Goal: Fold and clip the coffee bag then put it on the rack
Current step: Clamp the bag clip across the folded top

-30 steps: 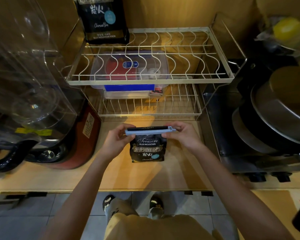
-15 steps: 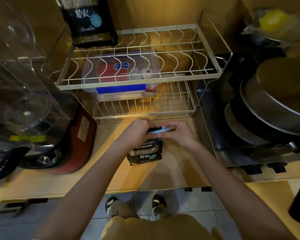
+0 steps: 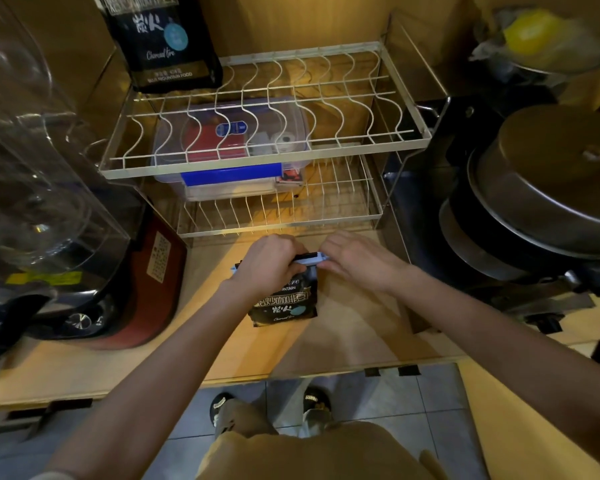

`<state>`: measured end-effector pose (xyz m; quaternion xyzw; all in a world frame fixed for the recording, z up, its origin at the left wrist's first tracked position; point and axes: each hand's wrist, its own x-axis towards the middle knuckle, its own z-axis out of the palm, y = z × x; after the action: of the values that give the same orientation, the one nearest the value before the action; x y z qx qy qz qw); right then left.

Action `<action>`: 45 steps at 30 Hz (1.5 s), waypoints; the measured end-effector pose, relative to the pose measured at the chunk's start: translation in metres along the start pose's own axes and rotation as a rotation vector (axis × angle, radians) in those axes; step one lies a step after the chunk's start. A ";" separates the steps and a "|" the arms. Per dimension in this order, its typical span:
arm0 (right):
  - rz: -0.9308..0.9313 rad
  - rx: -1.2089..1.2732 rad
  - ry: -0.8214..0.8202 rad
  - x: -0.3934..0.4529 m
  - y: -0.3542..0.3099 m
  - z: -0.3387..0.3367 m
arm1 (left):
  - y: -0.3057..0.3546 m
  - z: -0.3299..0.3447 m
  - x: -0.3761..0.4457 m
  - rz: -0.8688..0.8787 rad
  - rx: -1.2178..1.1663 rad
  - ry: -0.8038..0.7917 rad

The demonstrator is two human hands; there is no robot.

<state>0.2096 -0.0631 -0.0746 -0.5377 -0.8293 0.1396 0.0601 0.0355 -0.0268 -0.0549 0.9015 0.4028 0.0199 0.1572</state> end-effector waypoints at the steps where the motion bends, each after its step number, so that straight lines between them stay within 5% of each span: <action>1: -0.020 0.004 0.021 0.000 0.001 0.001 | 0.000 0.001 0.000 -0.003 0.008 0.003; 7: -0.075 -0.037 0.124 -0.004 0.006 0.019 | 0.003 0.005 -0.002 -0.030 0.090 0.004; 11: 0.050 0.093 0.124 -0.004 0.002 0.022 | -0.001 0.006 -0.004 -0.025 0.021 0.048; 16: 0.356 0.784 -0.087 -0.007 -0.006 0.038 | -0.001 0.007 -0.006 -0.016 -0.019 0.078; 21: 0.331 0.920 -0.209 -0.003 -0.012 0.070 | -0.009 0.008 -0.014 -0.049 -0.041 0.058; 26: 0.421 0.806 -0.180 -0.001 -0.021 0.086 | -0.037 0.015 -0.050 -0.396 -0.539 0.199; 29: 0.449 0.774 -0.119 0.001 -0.023 0.092 | -0.065 0.048 -0.071 -0.576 -0.774 0.042; 32: 0.465 0.778 -0.098 -0.001 -0.022 0.095 | -0.071 0.081 -0.074 -0.575 -0.758 -0.102; 45: 0.376 0.753 -0.016 -0.008 -0.031 0.057 | -0.058 0.062 -0.074 -0.467 -0.549 0.073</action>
<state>0.1716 -0.0913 -0.1199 -0.6191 -0.6082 0.4457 0.2194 -0.0461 -0.0619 -0.1243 0.7081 0.5827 0.1232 0.3792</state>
